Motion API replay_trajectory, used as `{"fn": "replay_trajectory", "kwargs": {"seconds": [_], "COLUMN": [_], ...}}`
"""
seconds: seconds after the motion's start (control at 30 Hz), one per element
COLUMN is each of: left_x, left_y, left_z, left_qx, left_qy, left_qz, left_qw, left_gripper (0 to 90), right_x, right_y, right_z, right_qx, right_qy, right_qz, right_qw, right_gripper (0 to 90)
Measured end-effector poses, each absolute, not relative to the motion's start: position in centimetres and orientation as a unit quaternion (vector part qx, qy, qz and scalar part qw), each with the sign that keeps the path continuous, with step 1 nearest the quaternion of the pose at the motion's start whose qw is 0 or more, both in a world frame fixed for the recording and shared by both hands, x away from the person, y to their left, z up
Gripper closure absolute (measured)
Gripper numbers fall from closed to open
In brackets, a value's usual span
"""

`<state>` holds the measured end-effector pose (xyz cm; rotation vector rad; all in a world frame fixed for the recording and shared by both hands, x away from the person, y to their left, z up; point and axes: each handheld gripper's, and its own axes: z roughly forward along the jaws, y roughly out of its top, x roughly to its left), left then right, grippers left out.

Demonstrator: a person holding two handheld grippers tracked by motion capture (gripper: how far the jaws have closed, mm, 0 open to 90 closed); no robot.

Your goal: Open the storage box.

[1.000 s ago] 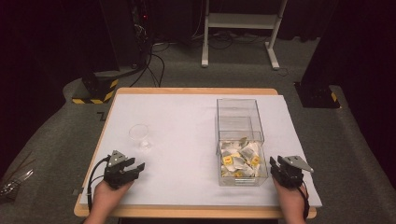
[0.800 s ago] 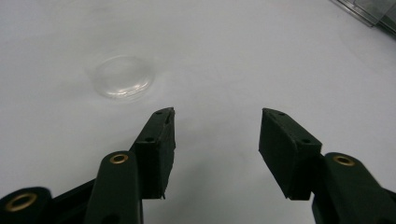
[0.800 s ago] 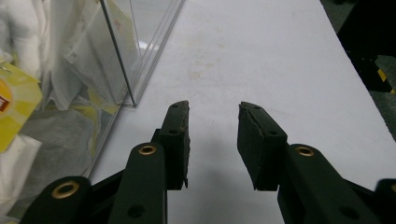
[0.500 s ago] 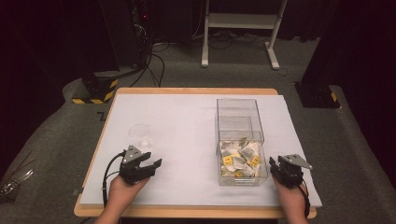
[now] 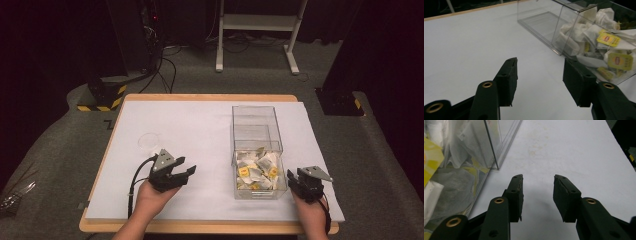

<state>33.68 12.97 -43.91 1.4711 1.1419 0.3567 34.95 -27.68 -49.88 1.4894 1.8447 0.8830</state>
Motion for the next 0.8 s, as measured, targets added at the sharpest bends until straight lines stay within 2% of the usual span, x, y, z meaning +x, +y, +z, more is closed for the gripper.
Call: {"fn": "replay_trajectory", "kwargs": {"seconds": [0.3,0.8], "left_x": [33.9,33.7], "left_y": [9.9,5.3], "left_z": [-43.0,-41.5], "left_qx": [0.638,0.651], "left_qy": [0.471,0.431], "left_qz": [0.123,0.102], "left_qw": [0.597,0.617], "left_gripper": [44.5,43.5], "right_x": [34.8,34.7], "right_y": [-27.5,-28.2], "right_z": [-49.8,-49.9], "right_qx": [0.558,0.573], "right_qy": [0.698,0.691], "right_qz": [0.327,0.336], "right_qw": [0.308,0.284], "right_gripper": [58.1,56.8]}}
